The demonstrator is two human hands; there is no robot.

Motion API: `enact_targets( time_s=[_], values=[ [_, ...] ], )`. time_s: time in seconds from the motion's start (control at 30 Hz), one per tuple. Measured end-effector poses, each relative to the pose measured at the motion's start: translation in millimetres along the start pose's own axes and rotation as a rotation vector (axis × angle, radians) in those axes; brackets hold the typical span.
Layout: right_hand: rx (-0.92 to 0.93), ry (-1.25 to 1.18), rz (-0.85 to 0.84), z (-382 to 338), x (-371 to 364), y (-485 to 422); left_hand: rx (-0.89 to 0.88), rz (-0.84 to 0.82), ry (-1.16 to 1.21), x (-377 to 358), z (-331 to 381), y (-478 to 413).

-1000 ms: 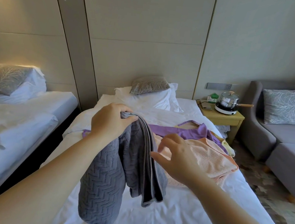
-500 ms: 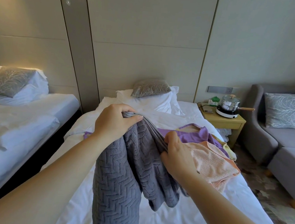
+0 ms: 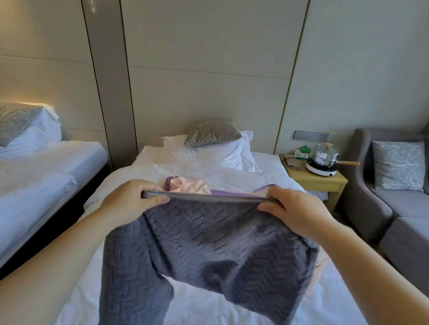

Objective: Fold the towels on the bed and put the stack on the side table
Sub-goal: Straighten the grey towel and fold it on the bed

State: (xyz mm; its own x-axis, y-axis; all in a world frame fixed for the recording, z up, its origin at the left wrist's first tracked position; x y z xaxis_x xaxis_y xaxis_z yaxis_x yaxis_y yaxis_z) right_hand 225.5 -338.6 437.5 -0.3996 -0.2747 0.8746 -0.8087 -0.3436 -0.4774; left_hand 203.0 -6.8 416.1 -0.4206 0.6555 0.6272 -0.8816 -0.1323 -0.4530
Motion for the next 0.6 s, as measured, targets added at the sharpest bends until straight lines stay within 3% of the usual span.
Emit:
enact_targets(
  time_s=[0.1,0.27,0.37,0.43,0.6],
  values=[
    [0.177,0.035,-0.199,-12,5,-7,0.024,-0.051,-0.049,-11,-20,5],
    [0.225,-0.063,-0.208,-40,18,-20,0.066,-0.236,-0.382,-35,-31,16],
    [0.285,-0.256,-0.191,-78,19,-27,0.055,-0.436,0.037,-62,31,26],
    [0.313,-0.319,-0.175,-97,17,-30,-0.051,-0.532,0.254,-72,82,30],
    [0.134,-0.611,-0.074,-82,26,-21,-0.155,-0.4,0.254,-70,112,26]
  ],
)
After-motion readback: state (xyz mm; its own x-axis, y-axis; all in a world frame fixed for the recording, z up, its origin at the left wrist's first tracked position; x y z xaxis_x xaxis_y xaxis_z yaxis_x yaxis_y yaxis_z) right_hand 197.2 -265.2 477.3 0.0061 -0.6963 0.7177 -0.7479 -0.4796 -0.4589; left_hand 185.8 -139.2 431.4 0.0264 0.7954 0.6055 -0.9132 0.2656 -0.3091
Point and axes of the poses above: each hand's wrist, its own y-axis away from the middle knuckle, its own x-axis out of the back of the hand, z = x × y, the point moved 6 cm from there along -y, towards the middle knuckle, and after that the axes turned 13 degrees about z, right-handed, at the moved point
